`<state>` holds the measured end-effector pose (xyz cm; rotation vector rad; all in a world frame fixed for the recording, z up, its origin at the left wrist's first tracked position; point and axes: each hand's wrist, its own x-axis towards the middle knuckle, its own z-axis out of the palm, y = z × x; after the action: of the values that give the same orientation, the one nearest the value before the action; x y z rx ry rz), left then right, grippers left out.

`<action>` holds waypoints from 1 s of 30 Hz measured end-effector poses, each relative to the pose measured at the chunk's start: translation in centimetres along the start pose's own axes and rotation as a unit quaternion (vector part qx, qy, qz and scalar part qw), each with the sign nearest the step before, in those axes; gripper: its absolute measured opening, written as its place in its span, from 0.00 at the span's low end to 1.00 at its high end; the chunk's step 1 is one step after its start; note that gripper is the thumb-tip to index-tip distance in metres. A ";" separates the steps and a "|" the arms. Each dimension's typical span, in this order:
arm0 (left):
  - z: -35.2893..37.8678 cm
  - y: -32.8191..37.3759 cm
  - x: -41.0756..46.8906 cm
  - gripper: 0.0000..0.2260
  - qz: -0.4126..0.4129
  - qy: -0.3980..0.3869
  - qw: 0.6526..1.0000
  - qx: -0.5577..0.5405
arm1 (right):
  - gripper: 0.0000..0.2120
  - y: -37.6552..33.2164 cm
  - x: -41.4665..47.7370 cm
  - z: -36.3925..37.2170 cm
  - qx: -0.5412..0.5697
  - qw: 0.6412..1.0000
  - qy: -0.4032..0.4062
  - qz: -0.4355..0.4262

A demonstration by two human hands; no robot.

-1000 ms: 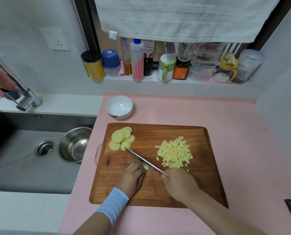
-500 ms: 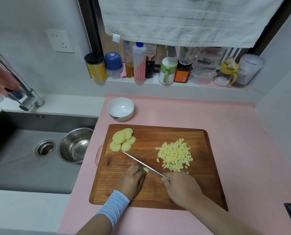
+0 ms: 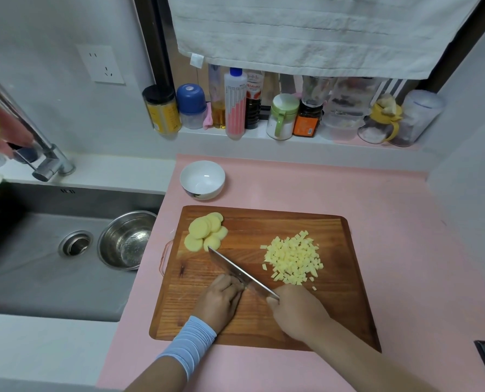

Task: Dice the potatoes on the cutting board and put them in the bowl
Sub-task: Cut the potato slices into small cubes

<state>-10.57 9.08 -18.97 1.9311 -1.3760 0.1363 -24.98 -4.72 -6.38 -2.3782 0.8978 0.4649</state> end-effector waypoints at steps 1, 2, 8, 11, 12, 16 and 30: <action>0.0 0.0 0.0 0.08 -0.001 0.002 1.000 0.001 | 0.18 0.1 0.2 0.0 0.003 1.000 -0.003 0.003; 0.1 -0.1 0.0 0.08 -0.002 0.003 1.000 0.002 | 0.17 0.2 0.2 0.0 0.004 1.000 -0.005 0.004; -0.1 0.0 0.1 0.07 -0.001 -0.007 1.000 -0.003 | 0.19 0.2 -0.1 -0.9 0.011 1.000 0.001 -0.009; -0.8 -0.1 0.3 0.08 -0.036 -0.030 0.998 -0.037 | 0.20 0.8 -0.8 -1.1 0.042 0.998 0.030 -0.024; -1.1 -0.1 0.5 0.08 -0.065 -0.027 0.996 -0.052 | 0.20 0.9 -1.0 -1.3 0.044 0.998 0.039 -0.031; -3.9 -0.9 2.8 0.13 -0.297 0.068 0.945 -0.122 | 0.14 1.8 -1.6 -2.5 -0.015 0.995 0.074 -0.070; -7.1 -1.7 8.2 0.09 -0.345 -0.213 0.905 -0.131 | 0.10 5.6 -0.7 -3.7 -0.257 0.927 0.195 -0.192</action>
<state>-3.41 7.41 -10.76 2.1588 -0.8128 -0.8124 -28.89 -10.13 -5.18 -3.1151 0.4698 0.0668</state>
